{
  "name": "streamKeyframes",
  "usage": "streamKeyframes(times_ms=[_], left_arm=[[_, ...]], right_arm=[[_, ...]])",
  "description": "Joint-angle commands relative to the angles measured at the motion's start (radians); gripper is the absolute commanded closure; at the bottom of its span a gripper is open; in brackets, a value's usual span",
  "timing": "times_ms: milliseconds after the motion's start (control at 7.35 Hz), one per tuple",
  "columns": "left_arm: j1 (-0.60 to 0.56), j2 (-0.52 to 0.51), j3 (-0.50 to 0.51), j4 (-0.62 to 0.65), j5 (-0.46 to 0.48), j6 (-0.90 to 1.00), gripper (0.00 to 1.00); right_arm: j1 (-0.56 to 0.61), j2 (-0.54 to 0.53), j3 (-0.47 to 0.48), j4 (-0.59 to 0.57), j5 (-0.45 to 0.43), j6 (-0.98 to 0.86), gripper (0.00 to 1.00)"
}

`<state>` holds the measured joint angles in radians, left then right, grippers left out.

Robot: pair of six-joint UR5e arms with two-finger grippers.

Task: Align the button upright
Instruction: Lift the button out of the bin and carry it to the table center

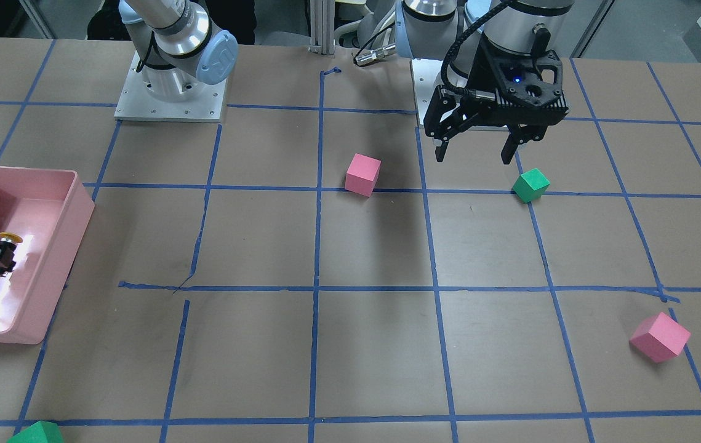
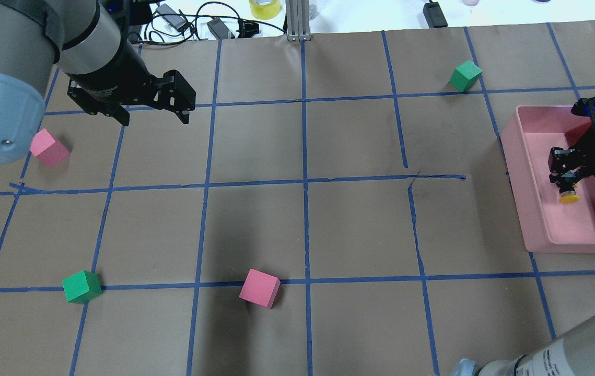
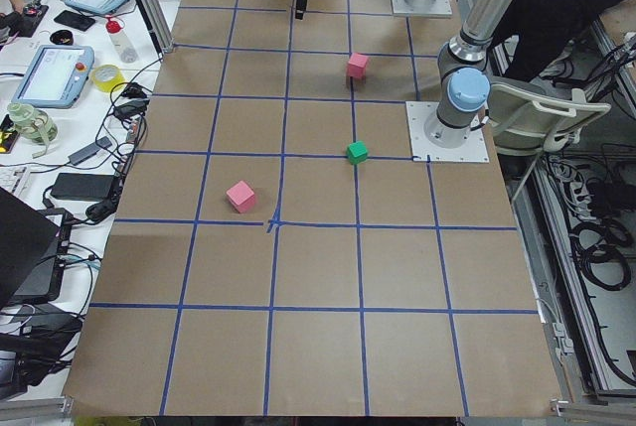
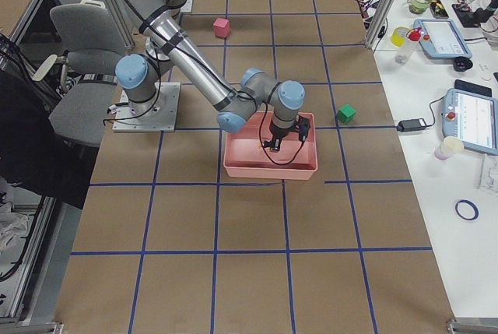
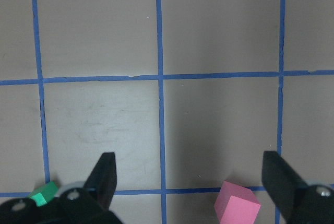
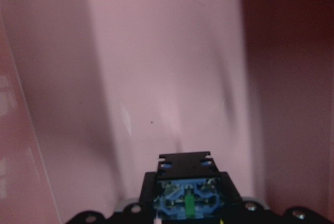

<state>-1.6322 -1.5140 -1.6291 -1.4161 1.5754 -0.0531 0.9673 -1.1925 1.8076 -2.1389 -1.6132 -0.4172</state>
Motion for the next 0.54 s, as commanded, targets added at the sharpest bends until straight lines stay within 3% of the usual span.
streamKeyframes(times_ms=[0,136,408], left_arm=[[0.000,-0.002,0.000,-0.001,0.000,-0.001,0.00],[0.000,-0.002,0.000,-0.001,0.000,-0.001,0.00],[0.000,0.000,0.000,-0.001,0.002,0.001,0.00]], right_arm=[[0.004,-0.074,-0.118,0.179,0.004,0.000,1.00],[0.013,-0.119,-0.167,0.285,0.004,-0.002,1.00],[0.127,-0.160,-0.197,0.312,0.004,-0.026,1.00]])
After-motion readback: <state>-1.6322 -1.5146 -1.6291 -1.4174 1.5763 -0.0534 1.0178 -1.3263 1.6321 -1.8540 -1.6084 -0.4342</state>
